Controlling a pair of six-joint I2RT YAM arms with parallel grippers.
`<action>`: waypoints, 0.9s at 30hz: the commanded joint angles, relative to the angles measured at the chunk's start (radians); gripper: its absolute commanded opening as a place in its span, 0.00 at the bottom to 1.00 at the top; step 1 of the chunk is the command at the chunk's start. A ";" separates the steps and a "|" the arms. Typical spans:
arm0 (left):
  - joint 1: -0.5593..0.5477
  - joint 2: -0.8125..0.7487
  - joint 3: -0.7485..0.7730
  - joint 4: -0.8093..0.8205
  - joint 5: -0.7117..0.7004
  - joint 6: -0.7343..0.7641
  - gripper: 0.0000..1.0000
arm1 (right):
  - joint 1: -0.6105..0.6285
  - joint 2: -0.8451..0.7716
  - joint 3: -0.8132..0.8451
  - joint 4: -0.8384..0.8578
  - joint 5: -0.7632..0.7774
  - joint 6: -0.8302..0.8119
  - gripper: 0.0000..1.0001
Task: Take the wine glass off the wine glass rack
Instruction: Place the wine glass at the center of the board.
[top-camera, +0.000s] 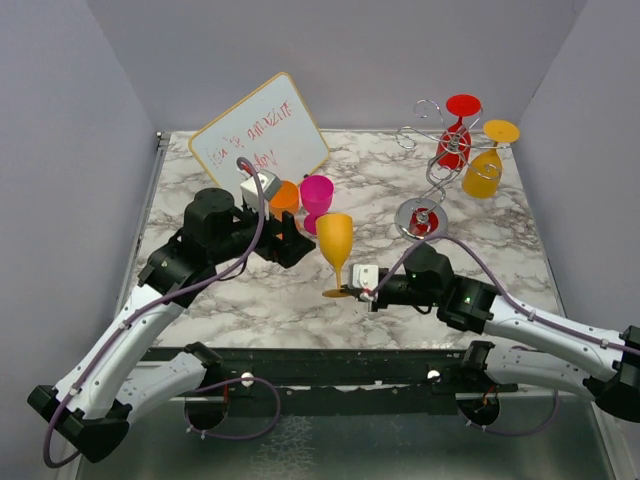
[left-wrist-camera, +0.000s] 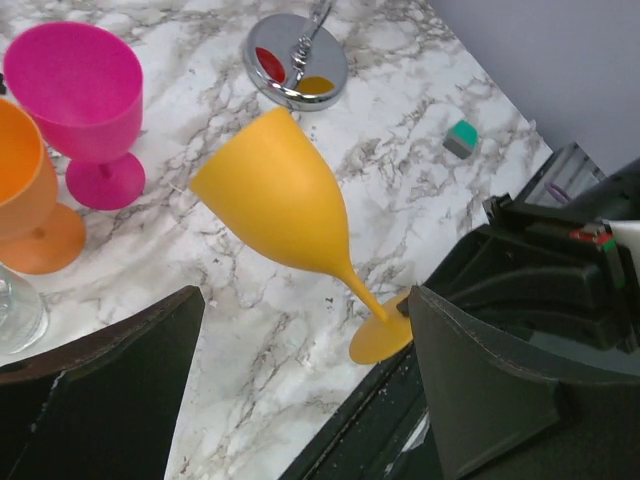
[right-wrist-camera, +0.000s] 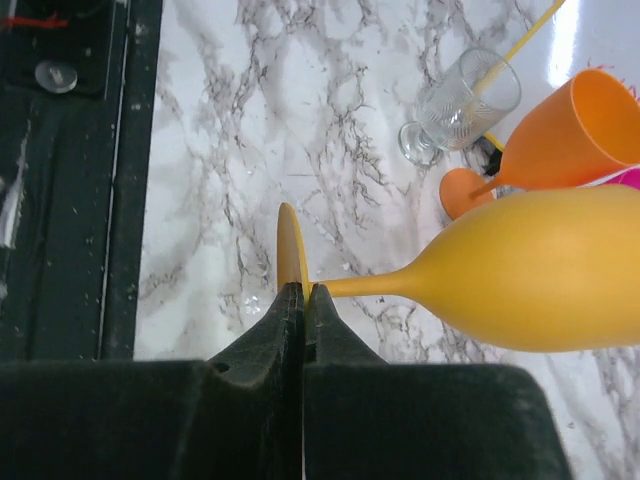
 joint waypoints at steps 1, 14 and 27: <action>-0.001 0.047 0.051 0.013 -0.086 -0.014 0.85 | 0.002 -0.050 -0.036 -0.012 -0.077 -0.321 0.01; 0.007 0.198 0.238 -0.100 0.157 0.178 0.88 | 0.003 -0.136 -0.141 0.011 -0.087 -0.533 0.01; 0.012 0.363 0.345 -0.173 0.345 0.343 0.85 | 0.003 -0.224 -0.177 0.046 -0.093 -0.643 0.01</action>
